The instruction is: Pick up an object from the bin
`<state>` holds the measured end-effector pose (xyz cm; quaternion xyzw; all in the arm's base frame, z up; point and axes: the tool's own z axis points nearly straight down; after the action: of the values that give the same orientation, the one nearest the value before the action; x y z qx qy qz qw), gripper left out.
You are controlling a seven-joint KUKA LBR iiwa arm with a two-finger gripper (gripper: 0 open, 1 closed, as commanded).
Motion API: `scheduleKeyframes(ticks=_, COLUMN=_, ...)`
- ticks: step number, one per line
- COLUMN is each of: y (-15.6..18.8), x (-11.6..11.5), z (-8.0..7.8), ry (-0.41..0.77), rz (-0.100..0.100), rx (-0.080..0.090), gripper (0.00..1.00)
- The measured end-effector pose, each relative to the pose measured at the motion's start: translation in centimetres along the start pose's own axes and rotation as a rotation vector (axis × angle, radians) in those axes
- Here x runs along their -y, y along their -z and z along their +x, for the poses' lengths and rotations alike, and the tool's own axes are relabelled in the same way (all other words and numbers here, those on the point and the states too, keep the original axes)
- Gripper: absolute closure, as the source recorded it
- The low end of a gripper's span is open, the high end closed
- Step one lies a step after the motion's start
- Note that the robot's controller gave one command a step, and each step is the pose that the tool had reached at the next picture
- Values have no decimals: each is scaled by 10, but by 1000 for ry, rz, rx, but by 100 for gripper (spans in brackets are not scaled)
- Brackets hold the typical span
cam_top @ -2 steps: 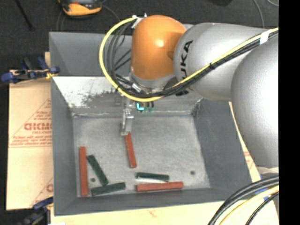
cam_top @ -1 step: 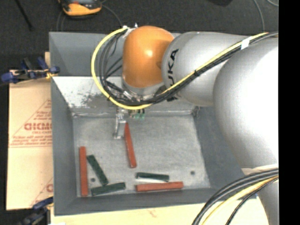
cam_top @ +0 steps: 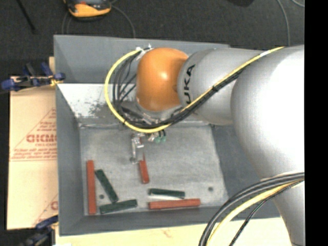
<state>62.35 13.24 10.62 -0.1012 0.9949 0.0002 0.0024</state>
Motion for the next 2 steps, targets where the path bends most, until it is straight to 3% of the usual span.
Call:
scheduleKeyframes(ticks=1, y=-20, x=-6, z=7, ry=274, rz=2, rx=-2, gripper=0)
scheduleKeyframes(ticks=2, y=-25, x=3, z=28, ry=376, rz=-3, rx=-1, gripper=0)
